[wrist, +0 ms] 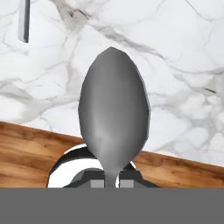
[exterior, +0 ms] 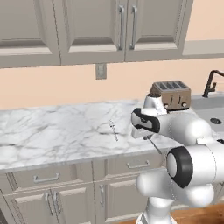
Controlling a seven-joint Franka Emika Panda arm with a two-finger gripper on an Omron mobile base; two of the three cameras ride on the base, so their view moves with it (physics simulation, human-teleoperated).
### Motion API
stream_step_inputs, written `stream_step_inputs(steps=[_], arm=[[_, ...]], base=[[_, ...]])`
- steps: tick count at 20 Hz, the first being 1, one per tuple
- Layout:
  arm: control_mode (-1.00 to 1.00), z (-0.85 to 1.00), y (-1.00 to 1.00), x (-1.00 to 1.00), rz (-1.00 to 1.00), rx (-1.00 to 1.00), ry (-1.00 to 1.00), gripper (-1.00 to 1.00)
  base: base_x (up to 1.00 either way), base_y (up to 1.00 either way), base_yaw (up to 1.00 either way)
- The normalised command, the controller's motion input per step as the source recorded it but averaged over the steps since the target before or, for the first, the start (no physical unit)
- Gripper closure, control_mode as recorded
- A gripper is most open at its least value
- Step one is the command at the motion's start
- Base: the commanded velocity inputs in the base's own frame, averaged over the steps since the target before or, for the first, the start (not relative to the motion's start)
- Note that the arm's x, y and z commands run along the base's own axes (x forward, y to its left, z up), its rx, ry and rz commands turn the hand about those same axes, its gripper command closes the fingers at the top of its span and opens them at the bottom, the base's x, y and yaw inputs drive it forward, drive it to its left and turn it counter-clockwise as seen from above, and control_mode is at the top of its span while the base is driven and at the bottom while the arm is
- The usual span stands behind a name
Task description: Take the fork and place it on the left side of the plate. Then take the spoon and place it on the right side of the plate. Make sure they're directly next to the plate.
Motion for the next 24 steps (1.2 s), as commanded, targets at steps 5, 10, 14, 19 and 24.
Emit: stream_step_inputs(steps=[5, 10, 14, 19, 24], arm=[[1.00, 0.00, 0.00, 0.00, 0.00, 0.00, 0.00, 1.00], [1.00, 0.00, 0.00, 0.00, 0.00, 0.00, 0.00, 1.00], [1.00, 0.00, 0.00, 0.00, 0.00, 0.00, 0.00, 1.00], [1.00, 0.00, 0.00, 0.00, 0.00, 0.00, 0.00, 1.00], [1.00, 0.00, 0.00, 0.00, 0.00, 0.00, 0.00, 1.00]], base=[[-0.13, 0.17, 0.87], [-0.09, 0.02, 1.00], [-0.11, 0.03, 1.00], [-0.07, 0.00, 1.00], [-0.07, 0.00, 1.00]])
